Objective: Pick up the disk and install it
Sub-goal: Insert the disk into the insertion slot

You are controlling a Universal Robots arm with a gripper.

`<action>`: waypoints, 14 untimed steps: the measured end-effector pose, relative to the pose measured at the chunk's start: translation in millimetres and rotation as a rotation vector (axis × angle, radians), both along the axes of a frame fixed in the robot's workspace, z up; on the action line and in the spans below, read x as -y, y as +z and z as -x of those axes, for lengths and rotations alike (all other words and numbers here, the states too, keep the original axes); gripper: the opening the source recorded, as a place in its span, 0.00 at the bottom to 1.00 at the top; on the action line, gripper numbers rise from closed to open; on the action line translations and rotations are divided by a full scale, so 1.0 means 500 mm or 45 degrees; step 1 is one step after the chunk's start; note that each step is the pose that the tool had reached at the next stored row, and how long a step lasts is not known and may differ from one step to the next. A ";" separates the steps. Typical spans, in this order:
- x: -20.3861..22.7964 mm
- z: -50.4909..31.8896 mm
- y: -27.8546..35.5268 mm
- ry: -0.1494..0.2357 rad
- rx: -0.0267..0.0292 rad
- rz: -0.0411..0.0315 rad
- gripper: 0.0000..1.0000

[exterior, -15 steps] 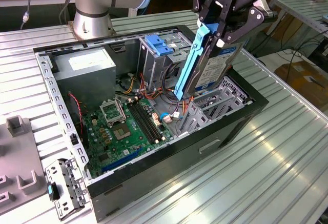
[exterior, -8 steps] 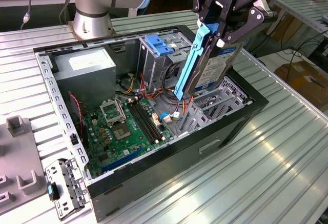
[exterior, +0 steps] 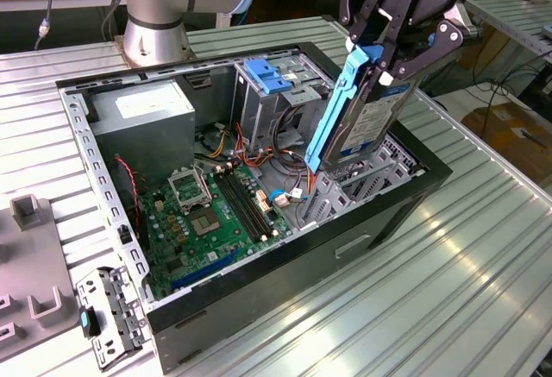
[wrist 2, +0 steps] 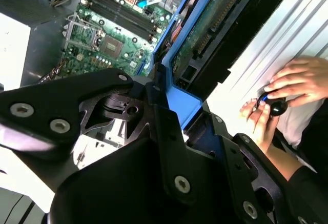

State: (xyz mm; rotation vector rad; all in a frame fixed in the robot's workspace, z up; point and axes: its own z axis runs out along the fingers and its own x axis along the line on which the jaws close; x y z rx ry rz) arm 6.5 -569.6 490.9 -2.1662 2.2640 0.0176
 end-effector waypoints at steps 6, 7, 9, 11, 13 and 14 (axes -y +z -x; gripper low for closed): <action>0.0001 -0.042 -0.011 0.025 0.0000 0.0038 0.37; 0.0001 -0.046 -0.016 0.057 0.0000 0.0066 0.37; -0.0001 -0.061 -0.022 0.071 -0.0001 0.0083 0.37; -0.0002 -0.080 -0.026 0.071 -0.0007 0.0085 0.37; -0.0001 -0.080 -0.026 0.071 -0.0007 0.0085 0.37; 0.0000 -0.080 -0.027 0.071 -0.0007 0.0083 0.37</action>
